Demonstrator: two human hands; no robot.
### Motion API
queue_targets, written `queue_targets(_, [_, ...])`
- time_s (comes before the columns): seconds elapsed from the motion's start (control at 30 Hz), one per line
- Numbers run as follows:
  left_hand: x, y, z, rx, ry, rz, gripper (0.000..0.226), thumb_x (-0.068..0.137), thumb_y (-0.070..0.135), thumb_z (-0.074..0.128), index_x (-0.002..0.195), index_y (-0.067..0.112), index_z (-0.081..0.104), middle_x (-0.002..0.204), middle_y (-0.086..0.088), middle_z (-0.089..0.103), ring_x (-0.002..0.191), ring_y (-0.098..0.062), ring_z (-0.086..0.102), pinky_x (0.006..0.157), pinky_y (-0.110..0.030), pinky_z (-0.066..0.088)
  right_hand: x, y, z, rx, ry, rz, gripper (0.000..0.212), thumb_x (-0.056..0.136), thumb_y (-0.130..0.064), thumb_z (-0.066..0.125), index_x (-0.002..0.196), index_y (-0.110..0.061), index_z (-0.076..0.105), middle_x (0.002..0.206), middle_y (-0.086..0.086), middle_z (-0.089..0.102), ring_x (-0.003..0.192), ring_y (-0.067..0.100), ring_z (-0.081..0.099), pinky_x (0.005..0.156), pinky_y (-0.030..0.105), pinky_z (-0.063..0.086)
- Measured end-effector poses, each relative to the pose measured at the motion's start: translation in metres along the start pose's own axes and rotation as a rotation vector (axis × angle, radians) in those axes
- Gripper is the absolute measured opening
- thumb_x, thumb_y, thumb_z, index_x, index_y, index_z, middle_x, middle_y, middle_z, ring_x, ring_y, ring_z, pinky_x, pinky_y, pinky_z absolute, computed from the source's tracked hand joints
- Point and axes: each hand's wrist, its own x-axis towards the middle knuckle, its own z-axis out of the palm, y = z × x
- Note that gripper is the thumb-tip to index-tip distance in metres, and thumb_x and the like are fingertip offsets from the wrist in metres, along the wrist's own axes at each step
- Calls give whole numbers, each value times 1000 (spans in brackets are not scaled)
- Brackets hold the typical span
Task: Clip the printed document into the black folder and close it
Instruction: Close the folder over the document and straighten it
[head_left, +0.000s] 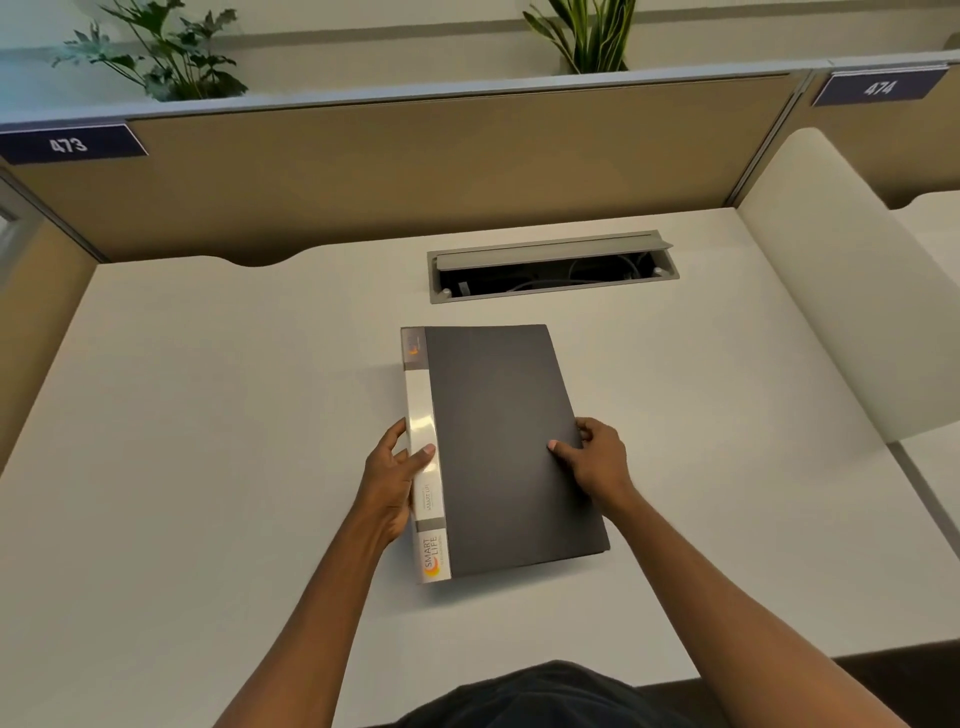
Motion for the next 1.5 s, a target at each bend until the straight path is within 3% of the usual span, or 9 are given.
queue_targets(0.2, [9, -1, -48, 205, 199, 83, 53, 90, 19, 76, 139, 22, 56, 120, -8, 69, 97, -25, 71, 86, -46, 62, -4, -31, 49, -88, -19, -14, 61, 81, -13, 81, 135, -16, 54, 112, 7, 72, 96, 23, 68, 86, 30, 51])
queue_targets(0.3, [15, 6, -79, 311, 307, 92, 51, 89, 22, 78, 137, 19, 60, 118, -9, 71, 98, -30, 71, 91, -55, 60, -4, -50, 87, -133, -47, -53, 63, 79, -14, 82, 135, -17, 53, 118, 7, 70, 105, 26, 68, 93, 36, 55])
queue_targets(0.53, [55, 49, -150, 405, 451, 74, 44, 89, 20, 78, 131, 13, 66, 123, -11, 72, 98, -36, 71, 91, -54, 59, 11, -112, 169, -166, -109, -129, 67, 75, -10, 85, 134, -16, 53, 122, 6, 67, 110, 27, 66, 98, 39, 54])
queue_targets(0.93, [191, 140, -177, 564, 414, 109, 42, 89, 22, 78, 127, 5, 67, 128, -16, 70, 105, -41, 70, 91, -48, 57, 107, -205, 230, -194, -27, -125, 61, 82, -11, 82, 135, -10, 52, 130, 12, 61, 118, 33, 62, 102, 45, 53])
queue_targets(1.1, [234, 162, -170, 591, 378, 111, 45, 90, 21, 77, 129, 3, 64, 133, -17, 67, 114, -42, 68, 100, -52, 55, 145, -217, 240, -219, 5, -74, 61, 79, -12, 84, 131, -7, 53, 129, 15, 62, 117, 36, 63, 101, 46, 53])
queue_targets(1.43, [275, 170, -167, 761, 399, 89, 47, 90, 28, 76, 127, 1, 64, 132, -19, 66, 111, -43, 68, 97, -49, 55, 182, -219, 255, -343, -8, -53, 53, 82, -13, 82, 127, -6, 56, 141, 20, 51, 116, 38, 63, 98, 44, 53])
queue_targets(1.5, [276, 167, -165, 808, 430, 96, 49, 88, 28, 78, 127, 0, 65, 131, -20, 66, 111, -43, 67, 96, -48, 55, 182, -214, 259, -395, -2, -65, 49, 85, -12, 79, 128, -6, 55, 150, 20, 41, 115, 37, 62, 98, 43, 52])
